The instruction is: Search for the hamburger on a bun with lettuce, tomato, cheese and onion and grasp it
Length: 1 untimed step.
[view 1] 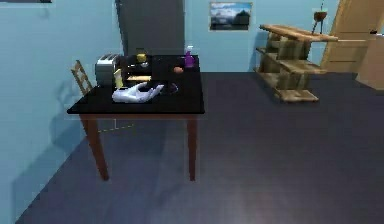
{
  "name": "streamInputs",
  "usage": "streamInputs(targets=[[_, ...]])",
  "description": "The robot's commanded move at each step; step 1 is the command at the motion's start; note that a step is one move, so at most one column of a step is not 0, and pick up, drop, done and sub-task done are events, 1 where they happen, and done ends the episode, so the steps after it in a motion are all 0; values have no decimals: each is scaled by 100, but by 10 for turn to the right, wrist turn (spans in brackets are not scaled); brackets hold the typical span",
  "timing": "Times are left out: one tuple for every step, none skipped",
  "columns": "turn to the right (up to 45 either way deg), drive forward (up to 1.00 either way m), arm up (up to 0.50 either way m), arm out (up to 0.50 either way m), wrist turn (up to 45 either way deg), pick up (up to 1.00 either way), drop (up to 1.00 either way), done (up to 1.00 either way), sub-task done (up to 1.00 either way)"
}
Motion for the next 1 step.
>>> streamInputs(targets=[[0, 25, 0, 0, 0, 0, 0, 0, 0]])
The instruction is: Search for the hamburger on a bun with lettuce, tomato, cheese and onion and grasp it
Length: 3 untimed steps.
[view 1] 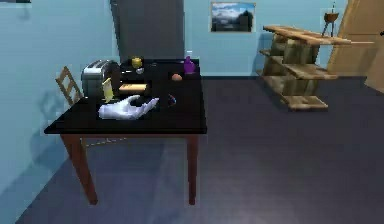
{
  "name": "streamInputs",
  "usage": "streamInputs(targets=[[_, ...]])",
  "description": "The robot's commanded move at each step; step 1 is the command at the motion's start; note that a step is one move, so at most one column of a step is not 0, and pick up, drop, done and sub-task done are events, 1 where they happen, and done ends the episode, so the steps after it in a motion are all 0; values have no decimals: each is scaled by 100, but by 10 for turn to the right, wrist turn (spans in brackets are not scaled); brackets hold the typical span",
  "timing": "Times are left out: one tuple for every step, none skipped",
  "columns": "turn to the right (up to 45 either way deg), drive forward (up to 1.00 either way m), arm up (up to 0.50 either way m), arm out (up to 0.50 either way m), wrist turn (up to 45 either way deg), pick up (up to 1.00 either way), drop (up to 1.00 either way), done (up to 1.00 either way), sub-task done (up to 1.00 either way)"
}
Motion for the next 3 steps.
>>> streamInputs(targets=[[450, 0, 0, 0, 0, 0, 0, 0, 0], [330, 0, 0, 0, 0, 0, 0, 0, 0], [0, 100, 0, 0, 0, 0, 0, 0, 0]])
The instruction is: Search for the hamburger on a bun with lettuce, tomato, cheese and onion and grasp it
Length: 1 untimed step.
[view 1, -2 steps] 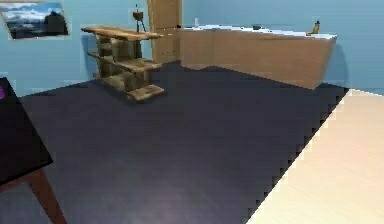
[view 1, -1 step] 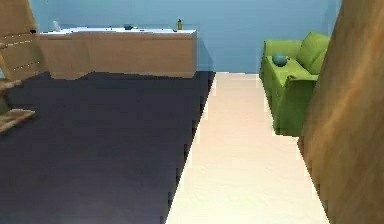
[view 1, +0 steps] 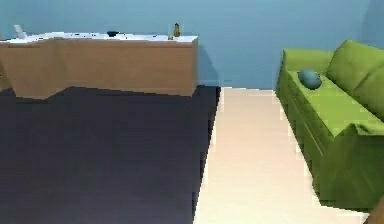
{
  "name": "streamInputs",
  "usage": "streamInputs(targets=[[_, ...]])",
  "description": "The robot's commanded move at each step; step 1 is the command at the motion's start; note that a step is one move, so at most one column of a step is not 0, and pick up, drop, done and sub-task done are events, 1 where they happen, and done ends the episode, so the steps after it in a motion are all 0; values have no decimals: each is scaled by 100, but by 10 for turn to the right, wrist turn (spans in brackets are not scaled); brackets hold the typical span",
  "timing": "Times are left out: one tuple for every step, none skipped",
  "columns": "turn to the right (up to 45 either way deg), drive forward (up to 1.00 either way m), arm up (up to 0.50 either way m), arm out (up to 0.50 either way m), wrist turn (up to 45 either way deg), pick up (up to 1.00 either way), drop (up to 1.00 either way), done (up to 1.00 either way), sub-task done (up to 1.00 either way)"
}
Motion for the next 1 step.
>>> streamInputs(targets=[[30, 0, 0, 0, 0, 0, 0, 0, 0]])
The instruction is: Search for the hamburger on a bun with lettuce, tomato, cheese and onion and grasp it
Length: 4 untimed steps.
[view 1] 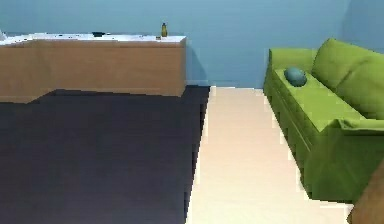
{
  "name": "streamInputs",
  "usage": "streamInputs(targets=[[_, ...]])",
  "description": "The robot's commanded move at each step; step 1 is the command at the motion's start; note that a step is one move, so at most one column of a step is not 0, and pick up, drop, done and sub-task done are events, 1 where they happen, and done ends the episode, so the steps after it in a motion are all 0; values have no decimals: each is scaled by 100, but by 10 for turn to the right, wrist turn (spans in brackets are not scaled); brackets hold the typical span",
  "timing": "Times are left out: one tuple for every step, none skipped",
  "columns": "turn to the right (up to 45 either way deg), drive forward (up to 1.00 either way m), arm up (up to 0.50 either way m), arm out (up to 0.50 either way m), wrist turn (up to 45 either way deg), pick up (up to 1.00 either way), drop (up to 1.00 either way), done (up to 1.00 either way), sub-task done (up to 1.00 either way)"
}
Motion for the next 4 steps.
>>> streamInputs(targets=[[0, 100, 0, 0, 0, 0, 0, 0, 0], [0, 100, 0, 0, 0, 0, 0, 0, 0], [0, 70, 0, 0, 0, 0, 0, 0, 0], [-450, 0, 0, 0, 0, 0, 0, 0, 0]])
